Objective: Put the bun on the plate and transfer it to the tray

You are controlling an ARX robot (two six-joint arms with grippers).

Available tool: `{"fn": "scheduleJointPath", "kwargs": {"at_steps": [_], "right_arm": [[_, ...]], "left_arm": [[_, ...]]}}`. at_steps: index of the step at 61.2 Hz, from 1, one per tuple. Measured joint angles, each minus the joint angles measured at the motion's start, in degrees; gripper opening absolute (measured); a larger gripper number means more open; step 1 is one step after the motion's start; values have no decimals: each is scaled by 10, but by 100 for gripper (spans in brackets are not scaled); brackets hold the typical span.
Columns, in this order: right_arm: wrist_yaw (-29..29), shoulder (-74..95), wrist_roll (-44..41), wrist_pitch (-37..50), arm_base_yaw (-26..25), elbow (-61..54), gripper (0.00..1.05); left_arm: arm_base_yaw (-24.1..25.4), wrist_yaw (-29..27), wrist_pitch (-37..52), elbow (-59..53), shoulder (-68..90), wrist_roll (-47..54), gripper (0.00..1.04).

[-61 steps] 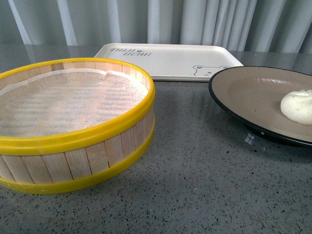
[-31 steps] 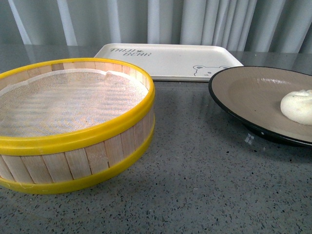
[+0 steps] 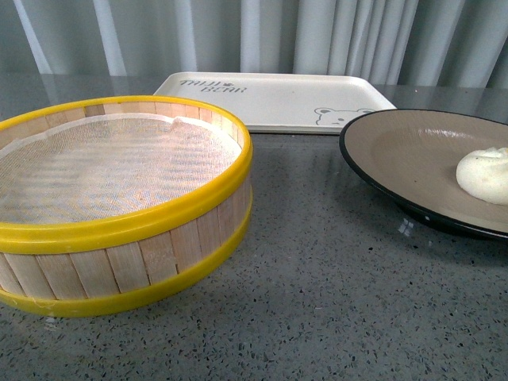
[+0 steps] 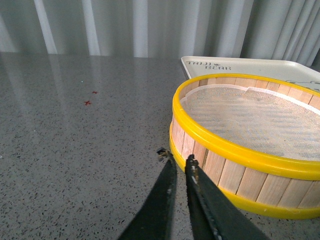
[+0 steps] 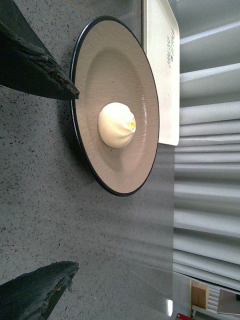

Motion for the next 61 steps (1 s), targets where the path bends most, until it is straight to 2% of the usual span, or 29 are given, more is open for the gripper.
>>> {"fn": "scheduleJointPath", "kwargs": {"at_steps": [15, 21, 24, 27, 32, 41, 48, 61], "right_arm": [[0, 0, 0, 0, 0, 0, 96], [-3, 2, -4, -3, -1, 0, 96], [-22, 27, -26, -23, -8, 13, 96], [-34, 67, -41, -3, -14, 26, 96], [-57, 161, -42, 79, -31, 58, 96], [-99, 325, 29, 183, -66, 135, 96], [-141, 424, 111, 180, -94, 187, 96], [-224, 534, 327, 104, -151, 266, 96]], "left_arm": [[0, 0, 0, 0, 0, 0, 77], [0, 0, 0, 0, 0, 0, 93], [0, 0, 0, 0, 0, 0, 99], [0, 0, 0, 0, 0, 0, 99], [0, 0, 0, 0, 0, 0, 98], [0, 0, 0, 0, 0, 0, 98], [0, 0, 0, 0, 0, 0, 98], [0, 0, 0, 0, 0, 0, 98]]}}
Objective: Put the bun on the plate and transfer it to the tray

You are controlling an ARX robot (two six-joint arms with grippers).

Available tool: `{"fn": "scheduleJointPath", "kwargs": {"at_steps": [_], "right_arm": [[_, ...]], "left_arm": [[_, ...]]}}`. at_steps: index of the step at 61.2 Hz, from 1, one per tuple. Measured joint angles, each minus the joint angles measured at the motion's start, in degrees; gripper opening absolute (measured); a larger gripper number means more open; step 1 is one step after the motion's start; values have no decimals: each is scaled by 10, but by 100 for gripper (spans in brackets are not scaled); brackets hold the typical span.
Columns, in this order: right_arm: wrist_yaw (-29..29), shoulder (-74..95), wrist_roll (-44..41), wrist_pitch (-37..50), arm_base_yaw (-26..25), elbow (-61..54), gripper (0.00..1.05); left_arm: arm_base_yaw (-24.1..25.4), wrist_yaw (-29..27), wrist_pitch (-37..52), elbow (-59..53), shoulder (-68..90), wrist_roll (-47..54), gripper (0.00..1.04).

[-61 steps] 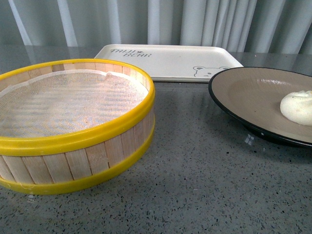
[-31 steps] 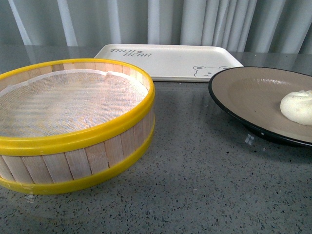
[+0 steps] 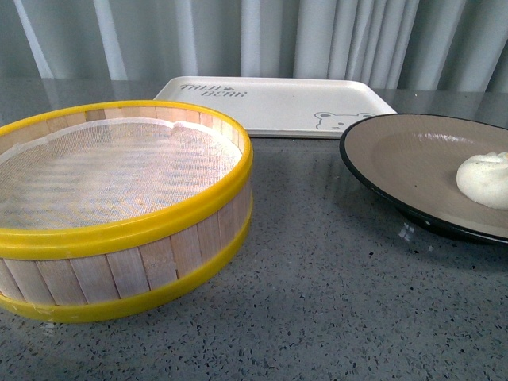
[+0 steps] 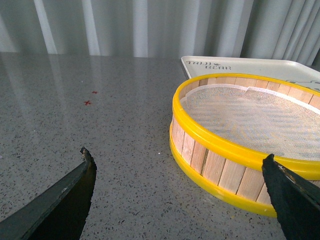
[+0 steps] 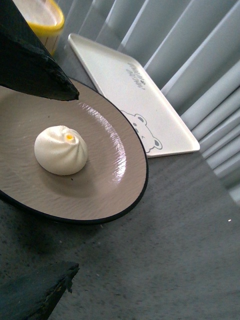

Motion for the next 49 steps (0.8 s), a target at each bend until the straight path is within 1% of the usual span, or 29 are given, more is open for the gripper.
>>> {"fn": "scheduleJointPath", "kwargs": {"at_steps": [6, 18, 39, 49], "right_arm": [[-26, 3, 73, -41, -7, 7, 96], [-66, -1, 148, -96, -7, 7, 96], [-89, 14, 203, -115, -7, 1, 96], [-94, 21, 232, -103, 3, -9, 96]], "left_arm": [[0, 0, 0, 0, 0, 0, 98], [0, 0, 0, 0, 0, 0, 98], [0, 0, 0, 0, 0, 0, 98], [0, 0, 0, 0, 0, 0, 98]]}}
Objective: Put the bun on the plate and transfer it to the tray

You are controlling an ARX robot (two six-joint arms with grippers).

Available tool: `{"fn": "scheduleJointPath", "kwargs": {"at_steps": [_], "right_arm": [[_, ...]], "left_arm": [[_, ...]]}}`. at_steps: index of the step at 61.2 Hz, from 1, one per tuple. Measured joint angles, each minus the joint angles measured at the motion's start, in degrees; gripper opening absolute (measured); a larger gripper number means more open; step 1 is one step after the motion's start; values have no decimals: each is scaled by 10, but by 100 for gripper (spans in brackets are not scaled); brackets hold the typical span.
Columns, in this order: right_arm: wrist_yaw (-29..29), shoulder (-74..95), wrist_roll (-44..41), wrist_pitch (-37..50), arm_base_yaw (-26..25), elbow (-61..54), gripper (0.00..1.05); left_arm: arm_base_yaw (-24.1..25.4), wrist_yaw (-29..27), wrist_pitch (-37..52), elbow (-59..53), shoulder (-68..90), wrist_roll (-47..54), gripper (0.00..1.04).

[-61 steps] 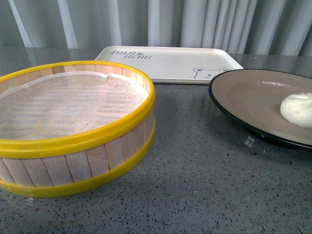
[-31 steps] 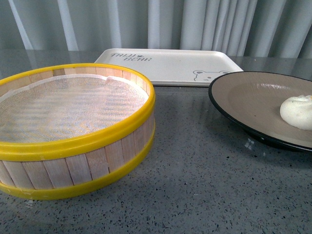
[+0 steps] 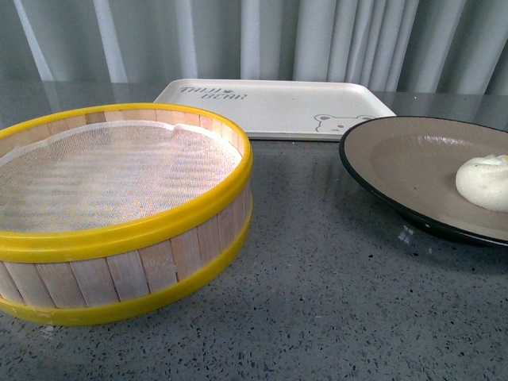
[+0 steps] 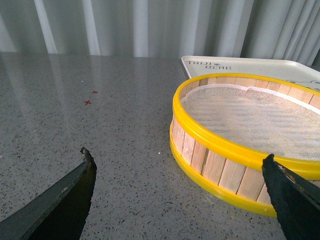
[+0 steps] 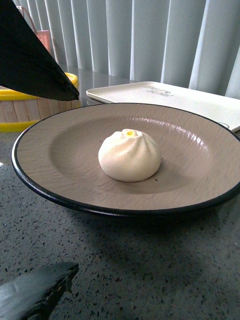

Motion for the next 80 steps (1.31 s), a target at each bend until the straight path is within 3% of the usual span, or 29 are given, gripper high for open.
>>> {"fn": "scheduleJointPath", "kwargs": {"at_steps": [27, 44, 62, 80], "right_arm": [[26, 80, 120, 125, 99, -24, 96], [31, 76, 138, 131, 118, -27, 54], [19, 74, 146, 130, 96, -30, 3], [17, 61, 148, 134, 92, -35, 2]], "left_arm": [[0, 0, 0, 0, 0, 0, 98], [0, 0, 0, 0, 0, 0, 98], [0, 0, 0, 0, 0, 0, 98], [0, 0, 0, 0, 0, 0, 98]]}}
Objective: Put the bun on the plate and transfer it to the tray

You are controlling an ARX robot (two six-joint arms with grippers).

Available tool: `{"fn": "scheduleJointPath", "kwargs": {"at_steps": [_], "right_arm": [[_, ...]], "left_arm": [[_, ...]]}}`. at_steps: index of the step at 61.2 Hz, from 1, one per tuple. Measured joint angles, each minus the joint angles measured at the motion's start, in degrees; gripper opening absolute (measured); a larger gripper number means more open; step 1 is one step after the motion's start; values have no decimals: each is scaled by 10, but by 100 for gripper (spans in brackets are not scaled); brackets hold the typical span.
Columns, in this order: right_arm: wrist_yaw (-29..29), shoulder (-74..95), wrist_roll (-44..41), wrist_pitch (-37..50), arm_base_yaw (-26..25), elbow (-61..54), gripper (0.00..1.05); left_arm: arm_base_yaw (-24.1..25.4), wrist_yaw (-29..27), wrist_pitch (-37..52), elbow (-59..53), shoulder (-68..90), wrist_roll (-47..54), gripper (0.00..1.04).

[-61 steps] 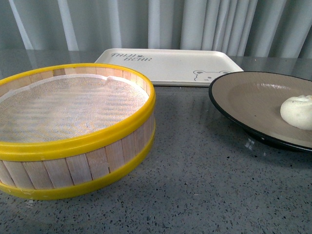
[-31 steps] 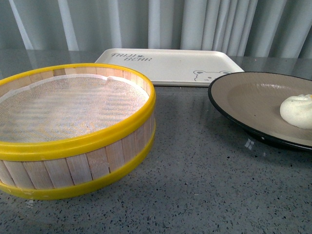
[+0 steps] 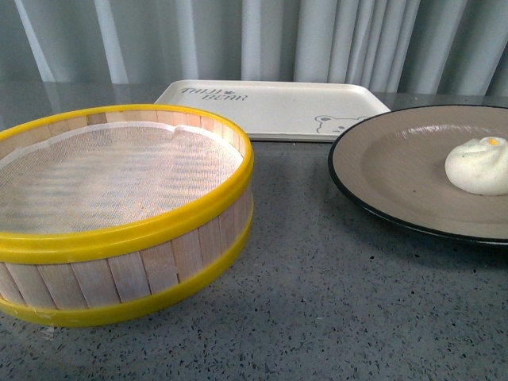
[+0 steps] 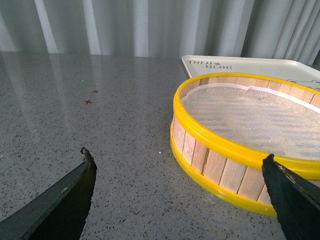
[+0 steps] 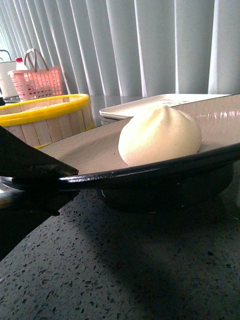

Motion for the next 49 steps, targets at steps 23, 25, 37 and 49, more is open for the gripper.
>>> {"fn": "scheduleJointPath", "kwargs": {"at_steps": [23, 25, 37, 49], "right_arm": [[-3, -49, 87, 138, -20, -50, 2], [-3, -49, 96, 151, -22, -50, 2], [5, 10, 140, 219, -21, -29, 2], [29, 168, 138, 250, 10, 110, 2]], "left_arm": [[0, 0, 0, 0, 0, 0, 98], [0, 0, 0, 0, 0, 0, 98], [0, 0, 0, 0, 0, 0, 98], [0, 0, 0, 0, 0, 0, 98]]}}
